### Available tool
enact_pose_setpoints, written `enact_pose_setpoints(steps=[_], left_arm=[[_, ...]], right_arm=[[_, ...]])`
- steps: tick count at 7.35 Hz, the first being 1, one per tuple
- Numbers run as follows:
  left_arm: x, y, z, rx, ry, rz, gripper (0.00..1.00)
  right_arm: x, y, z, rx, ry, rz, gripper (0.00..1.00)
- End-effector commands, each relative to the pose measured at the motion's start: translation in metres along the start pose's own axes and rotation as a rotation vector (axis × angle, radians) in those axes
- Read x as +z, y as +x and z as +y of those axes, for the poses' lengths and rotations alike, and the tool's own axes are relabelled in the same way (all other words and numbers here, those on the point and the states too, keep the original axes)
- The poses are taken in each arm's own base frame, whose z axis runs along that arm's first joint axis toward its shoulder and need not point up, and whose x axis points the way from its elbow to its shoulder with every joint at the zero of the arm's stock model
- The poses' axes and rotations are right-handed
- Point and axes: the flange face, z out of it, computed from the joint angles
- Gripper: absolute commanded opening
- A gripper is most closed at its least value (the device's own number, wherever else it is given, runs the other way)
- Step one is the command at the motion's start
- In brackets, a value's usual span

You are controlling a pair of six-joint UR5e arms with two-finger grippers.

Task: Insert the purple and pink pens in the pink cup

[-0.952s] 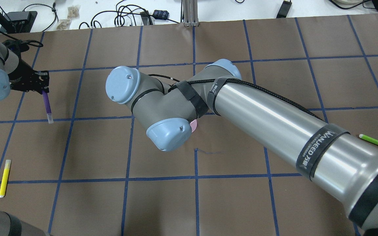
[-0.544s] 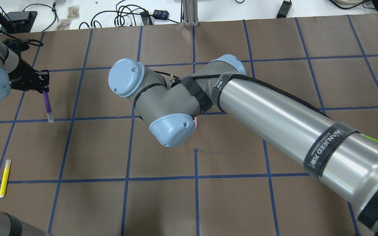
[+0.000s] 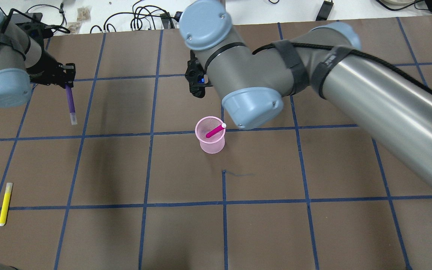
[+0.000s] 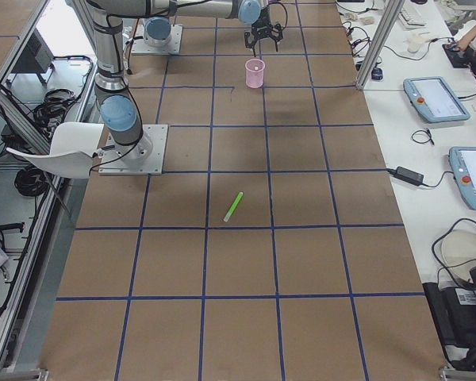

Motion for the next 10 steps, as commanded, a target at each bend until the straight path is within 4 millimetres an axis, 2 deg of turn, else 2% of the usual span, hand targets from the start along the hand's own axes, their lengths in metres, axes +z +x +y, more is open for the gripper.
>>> enact_pose_setpoints(steps=[1,2,3,4,5,7,8,9,10], left_arm=[[-0.027,0.091,0.007,0.009,0.105,0.04,0.0],[-0.041,0.128,0.015,0.019,0.148,0.067,0.0],[-0.053,0.169,0.025,0.004,0.196,0.101,0.0],[-0.056,0.199,0.038,-0.04,0.202,0.135,0.0],[-0.06,0.22,0.051,-0.105,0.19,0.158,0.0],[-0.055,0.277,0.093,-0.172,0.182,0.203,0.0],[-0.046,0.292,0.106,-0.191,0.218,0.232,0.0],[-0.039,0.295,0.119,-0.218,0.217,0.234,0.0],[-0.037,0.3,0.128,-0.206,0.209,0.233,0.0]], right_arm=[[-0.023,0.026,0.092,0.253,0.077,0.01,0.95],[-0.034,0.032,0.126,0.424,0.154,-0.005,0.97],[-0.044,0.028,0.151,0.587,0.206,-0.071,1.0],[-0.052,0.018,0.157,0.732,0.196,-0.13,1.0],[-0.06,0.013,0.158,0.913,0.185,-0.153,1.0],[-0.067,0.006,0.158,1.201,0.154,-0.197,1.0],[-0.071,0.005,0.159,1.326,0.149,-0.203,1.0],[-0.072,0.004,0.158,1.44,0.138,-0.215,1.0],[-0.07,0.002,0.157,1.456,0.133,-0.231,1.0]])
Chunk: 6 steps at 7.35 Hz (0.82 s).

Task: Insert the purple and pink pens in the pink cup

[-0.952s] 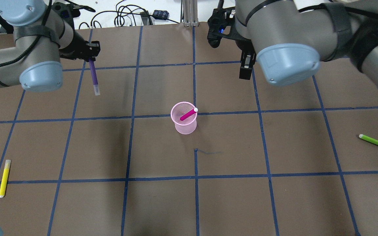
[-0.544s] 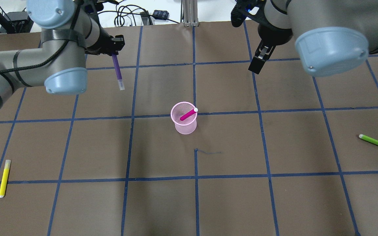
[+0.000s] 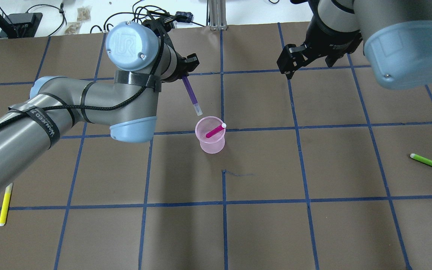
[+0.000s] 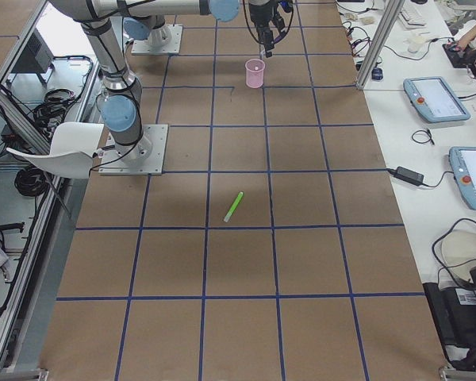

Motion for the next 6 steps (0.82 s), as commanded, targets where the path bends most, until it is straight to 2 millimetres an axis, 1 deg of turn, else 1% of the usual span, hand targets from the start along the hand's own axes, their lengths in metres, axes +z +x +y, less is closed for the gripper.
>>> enact_pose_setpoints(steps=[1,2,3,4,5,6], left_arm=[[0.01,0.007,0.027,0.016,0.013,-0.032,0.0],[0.001,0.015,0.035,0.034,0.033,-0.026,0.0],[-0.001,0.018,0.038,0.041,0.033,-0.025,0.0],[0.006,0.018,0.043,0.047,0.041,-0.063,0.0],[-0.001,0.019,0.057,0.06,0.041,-0.067,0.0],[0.005,0.016,0.066,0.066,0.024,-0.076,0.0]], right_arm=[[0.0,-0.007,0.001,0.107,-0.009,-0.063,1.0],[0.001,-0.007,0.001,0.121,-0.011,-0.065,1.0],[0.001,-0.007,0.002,0.118,-0.012,-0.066,1.0],[0.002,-0.006,0.001,0.115,-0.013,-0.066,1.0],[0.002,-0.006,0.001,0.11,-0.015,-0.066,1.0],[0.004,-0.004,0.001,0.112,-0.02,-0.055,1.0]])
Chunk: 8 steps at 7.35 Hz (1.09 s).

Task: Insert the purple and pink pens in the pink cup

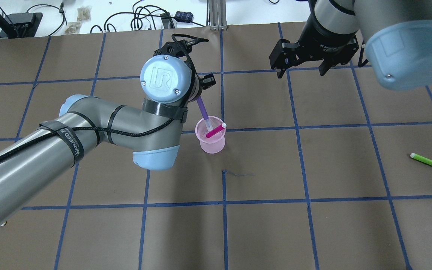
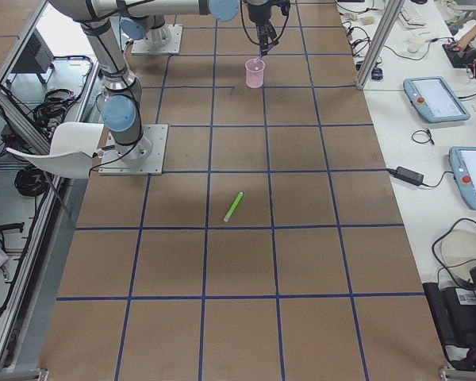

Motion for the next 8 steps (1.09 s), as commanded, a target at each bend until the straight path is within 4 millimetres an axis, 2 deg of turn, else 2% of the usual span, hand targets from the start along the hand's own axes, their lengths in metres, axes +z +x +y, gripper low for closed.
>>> enact_pose_setpoints(steps=[1,2,3,6,8], left_arm=[[0.006,0.0,0.015,0.013,-0.019,-0.013,0.0],[0.014,0.0,0.019,0.015,-0.033,-0.022,0.0],[0.014,0.0,0.019,0.018,-0.034,-0.018,0.0],[0.021,0.0,0.022,0.02,-0.05,-0.024,0.36],[0.02,0.002,0.023,0.021,-0.05,-0.018,0.96]], right_arm=[[0.002,0.003,-0.001,0.001,-0.005,0.012,1.0],[0.002,0.004,-0.001,0.003,-0.005,0.013,1.0],[0.003,0.004,-0.001,0.003,-0.007,0.012,1.0],[0.007,0.003,0.0,0.0,-0.016,0.01,1.0],[0.021,0.005,0.007,-0.002,-0.033,0.009,1.0]])
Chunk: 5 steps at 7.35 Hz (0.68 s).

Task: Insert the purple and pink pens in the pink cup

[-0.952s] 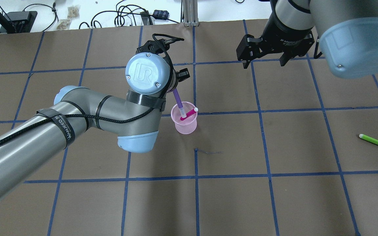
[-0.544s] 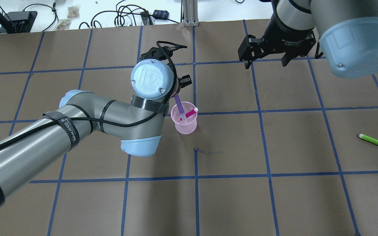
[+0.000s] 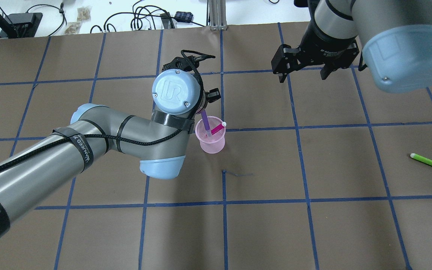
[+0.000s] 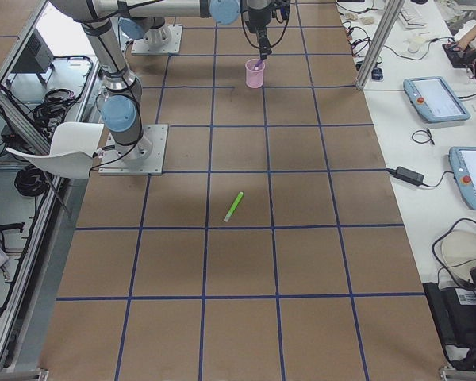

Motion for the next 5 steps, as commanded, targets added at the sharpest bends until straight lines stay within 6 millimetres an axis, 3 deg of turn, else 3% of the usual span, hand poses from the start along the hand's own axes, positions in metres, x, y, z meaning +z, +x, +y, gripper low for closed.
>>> enact_pose_setpoints(steps=[1,4,5], left_arm=[[-0.002,0.001,0.0,0.002,0.002,0.001,1.0],[-0.018,-0.006,-0.017,0.004,-0.011,-0.017,1.0],[-0.024,-0.015,-0.047,-0.008,-0.052,-0.06,1.0]], right_arm=[[0.007,0.0,0.003,-0.002,-0.008,-0.003,1.0],[0.005,0.0,0.002,0.001,-0.003,-0.005,1.0],[0.005,0.0,0.002,0.001,-0.002,-0.007,1.0]])
